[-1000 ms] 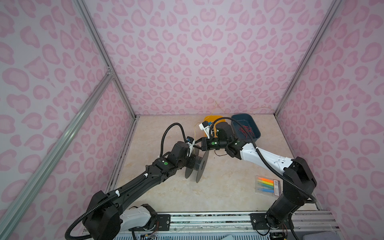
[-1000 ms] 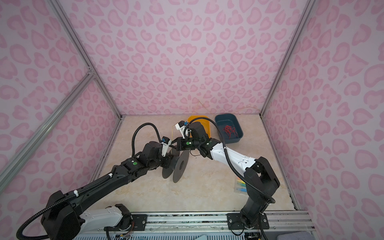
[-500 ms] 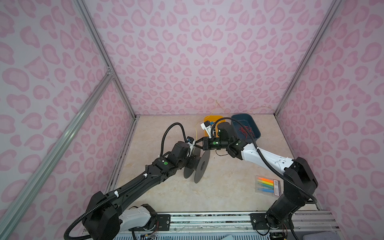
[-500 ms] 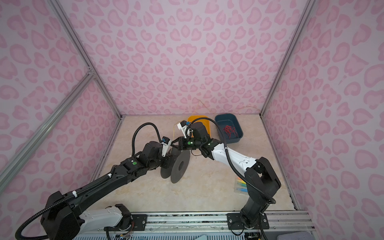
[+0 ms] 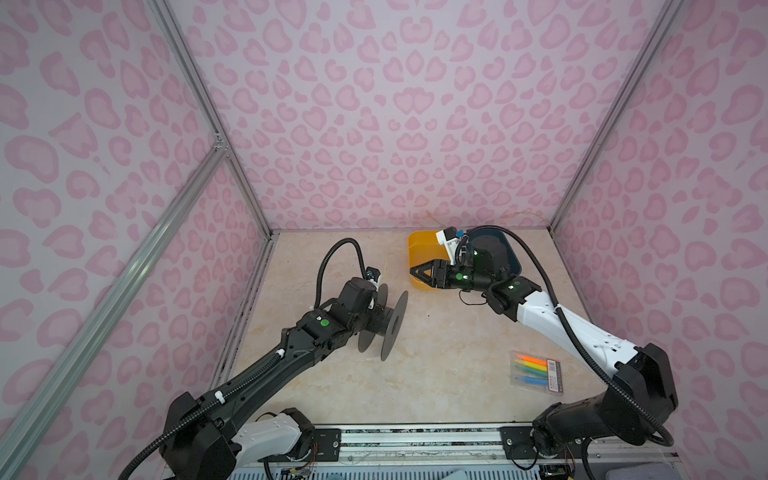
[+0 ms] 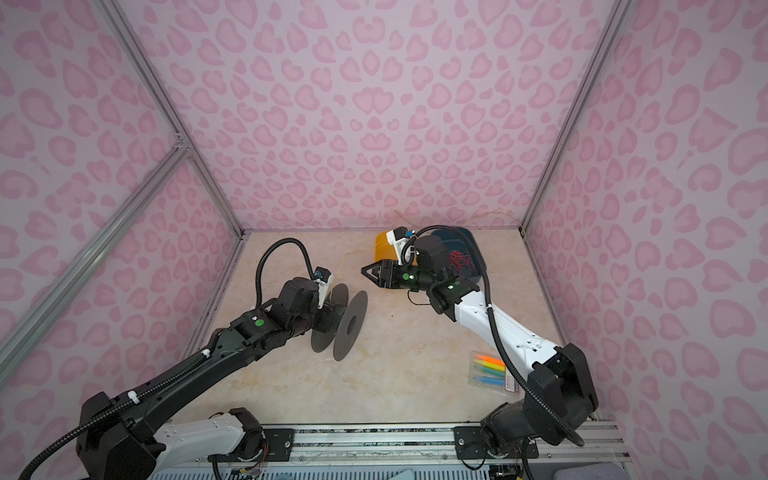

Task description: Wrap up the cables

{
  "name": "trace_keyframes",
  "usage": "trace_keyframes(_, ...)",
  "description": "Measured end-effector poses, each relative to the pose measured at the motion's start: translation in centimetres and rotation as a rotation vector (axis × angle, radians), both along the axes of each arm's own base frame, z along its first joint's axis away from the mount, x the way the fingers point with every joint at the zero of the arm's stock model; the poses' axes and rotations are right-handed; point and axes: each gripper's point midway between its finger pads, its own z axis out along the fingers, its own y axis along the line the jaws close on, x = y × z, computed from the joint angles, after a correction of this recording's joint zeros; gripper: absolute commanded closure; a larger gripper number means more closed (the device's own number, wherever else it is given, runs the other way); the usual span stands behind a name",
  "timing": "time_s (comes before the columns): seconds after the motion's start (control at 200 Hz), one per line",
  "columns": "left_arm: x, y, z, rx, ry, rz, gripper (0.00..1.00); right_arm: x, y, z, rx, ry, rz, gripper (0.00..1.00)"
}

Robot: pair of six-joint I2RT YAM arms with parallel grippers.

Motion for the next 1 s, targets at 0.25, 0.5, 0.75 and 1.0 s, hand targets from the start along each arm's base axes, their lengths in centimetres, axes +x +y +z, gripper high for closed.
trace_keyframes(0.25,-0.1,0.1,0.4,-0.001,-0.01,-0.005,0.96,6.6,-14.8,-0.2,-0.07,-0.014,-0.484,0.41)
trace_keyframes(0.5,-0.3,0.0,0.9,-0.019,-0.02,-0.013,0.96,13.1,-29.2,-7.5,-0.032,0.127,-0.914,0.35)
trace_keyframes(0.75,-0.6,-0.3,1.0,-0.035,-0.011,-0.032,0.96,21.8,-34.3,-10.1,0.037,0.103,-0.978,0.3)
trace_keyframes(1.0,-0.8,-0.6,0.9,-0.043,-0.002,-0.045,0.96,30.1,-35.8,-14.1,0.084,0.136,-0.943,0.27)
